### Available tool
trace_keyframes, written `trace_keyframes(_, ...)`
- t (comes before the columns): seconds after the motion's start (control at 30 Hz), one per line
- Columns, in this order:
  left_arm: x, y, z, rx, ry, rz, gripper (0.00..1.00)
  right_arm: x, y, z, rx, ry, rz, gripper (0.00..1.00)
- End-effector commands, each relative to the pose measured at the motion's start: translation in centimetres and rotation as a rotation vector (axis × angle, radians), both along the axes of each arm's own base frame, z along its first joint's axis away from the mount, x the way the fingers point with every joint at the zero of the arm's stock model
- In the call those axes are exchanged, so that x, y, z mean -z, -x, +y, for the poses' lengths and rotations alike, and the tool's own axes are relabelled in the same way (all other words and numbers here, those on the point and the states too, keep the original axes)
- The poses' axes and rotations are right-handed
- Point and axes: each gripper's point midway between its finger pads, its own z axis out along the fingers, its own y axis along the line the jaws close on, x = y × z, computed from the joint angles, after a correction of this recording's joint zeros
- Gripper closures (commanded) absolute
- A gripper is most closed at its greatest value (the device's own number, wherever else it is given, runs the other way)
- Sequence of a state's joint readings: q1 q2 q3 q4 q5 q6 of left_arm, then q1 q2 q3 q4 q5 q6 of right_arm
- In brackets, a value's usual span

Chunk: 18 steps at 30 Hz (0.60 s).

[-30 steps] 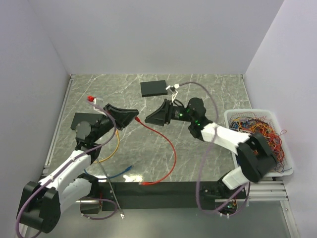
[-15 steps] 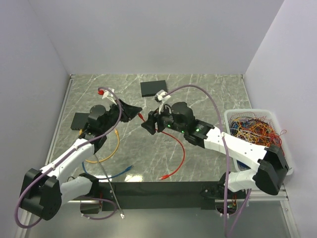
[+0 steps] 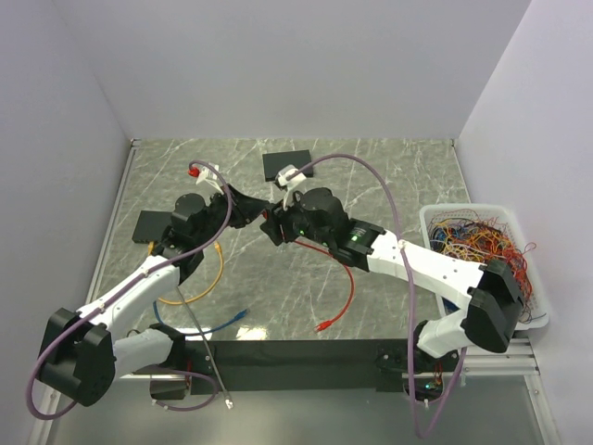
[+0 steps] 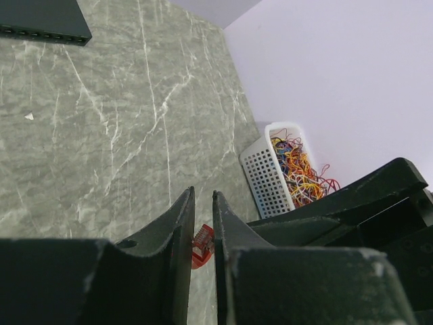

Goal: Insert the plug into the switch port

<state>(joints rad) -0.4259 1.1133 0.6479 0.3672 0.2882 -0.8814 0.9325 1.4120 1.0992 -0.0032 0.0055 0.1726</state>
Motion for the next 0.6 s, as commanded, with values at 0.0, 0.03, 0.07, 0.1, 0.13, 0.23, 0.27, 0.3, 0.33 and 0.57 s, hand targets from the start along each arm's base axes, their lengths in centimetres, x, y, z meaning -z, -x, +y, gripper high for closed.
trace_keyframes(0.0,-2.2,-0.3,-0.2,-0.008,0.031,-0.041,0.99,-2.2,-1.0,0.8,0.032,-0.016,-0.062,0.42)
trace_keyframes(0.03,-2.2,-0.2,-0.2,-0.008,0.030,-0.042,0.99,-2.1,-1.1,1.0,0.034,-0.012,-0.062,0.43)
trace_keyframes(0.07,-2.3,-0.3,-0.1,-0.012,0.029,-0.044,0.99,-2.2,-1.3,1.1,0.039,-0.013,-0.064,0.44)
trace_keyframes(0.1,-2.2,-0.3,-0.1,-0.014,0.029,-0.043,0.99,-1.7,-1.1,1.1,0.038,0.005,-0.054,0.46)
trace_keyframes(0.13,-2.2,-0.2,-0.1,-0.014,0.027,-0.043,1.00,-1.6,-1.2,1.2,0.039,0.008,-0.053,0.49)
trace_keyframes(0.23,-2.1,-0.2,0.0,-0.017,0.025,-0.042,0.99,-1.3,-1.4,1.3,0.051,0.021,-0.052,0.56)
trace_keyframes(0.27,-2.0,-0.3,0.0,-0.017,0.023,-0.040,1.00,-1.2,-1.6,1.3,0.058,0.022,-0.052,0.57)
trace_keyframes(0.3,-2.1,-0.2,0.0,-0.015,0.025,-0.042,0.99,-1.1,-1.6,1.3,0.060,0.029,-0.051,0.60)
trace_keyframes(0.33,-2.1,-0.2,-0.1,-0.014,0.025,-0.040,1.00,-1.0,-1.7,1.3,0.068,0.033,-0.053,0.61)
trace_keyframes(0.57,-2.1,-0.1,-0.1,-0.012,0.030,-0.042,0.99,-1.0,-2.0,1.3,0.086,0.033,-0.054,0.68)
